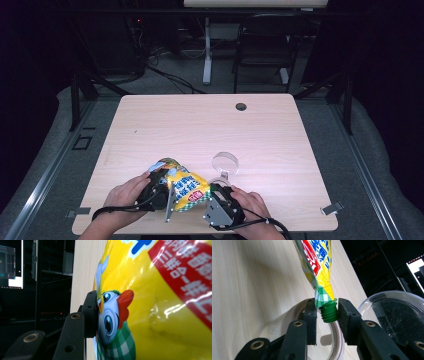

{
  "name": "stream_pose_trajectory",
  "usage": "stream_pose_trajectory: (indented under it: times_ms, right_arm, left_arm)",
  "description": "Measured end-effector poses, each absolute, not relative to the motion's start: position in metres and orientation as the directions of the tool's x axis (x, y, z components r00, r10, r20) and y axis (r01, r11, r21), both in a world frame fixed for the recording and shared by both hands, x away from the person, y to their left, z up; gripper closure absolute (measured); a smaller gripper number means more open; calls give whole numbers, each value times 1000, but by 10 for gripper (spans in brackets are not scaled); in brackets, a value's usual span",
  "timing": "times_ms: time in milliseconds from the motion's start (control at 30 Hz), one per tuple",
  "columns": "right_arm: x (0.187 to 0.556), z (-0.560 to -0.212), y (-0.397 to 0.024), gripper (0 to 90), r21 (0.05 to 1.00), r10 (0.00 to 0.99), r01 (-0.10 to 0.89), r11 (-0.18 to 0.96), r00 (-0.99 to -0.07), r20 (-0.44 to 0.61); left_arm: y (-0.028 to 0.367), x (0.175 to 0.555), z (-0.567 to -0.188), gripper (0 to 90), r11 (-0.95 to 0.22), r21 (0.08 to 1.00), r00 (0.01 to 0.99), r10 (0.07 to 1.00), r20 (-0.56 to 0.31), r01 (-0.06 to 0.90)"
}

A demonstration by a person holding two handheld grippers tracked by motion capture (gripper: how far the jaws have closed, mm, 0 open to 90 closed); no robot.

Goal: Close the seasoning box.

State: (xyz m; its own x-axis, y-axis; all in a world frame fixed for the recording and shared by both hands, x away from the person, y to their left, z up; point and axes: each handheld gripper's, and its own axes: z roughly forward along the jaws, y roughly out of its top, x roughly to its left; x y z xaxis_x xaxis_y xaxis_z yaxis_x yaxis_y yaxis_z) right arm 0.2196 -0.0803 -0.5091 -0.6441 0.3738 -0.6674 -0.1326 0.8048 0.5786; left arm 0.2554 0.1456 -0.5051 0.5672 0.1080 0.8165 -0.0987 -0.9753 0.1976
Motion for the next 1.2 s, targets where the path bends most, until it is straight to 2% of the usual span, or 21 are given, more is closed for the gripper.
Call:
stream_pose_trajectory:
  times_ms: [1200]
  right_arm:
    - [218, -513, -81, 703, 603, 408, -119, 789, -632, -658]
  left_arm:
    - [135, 250, -491, 618, -991, 54, 484, -10, 875, -119]
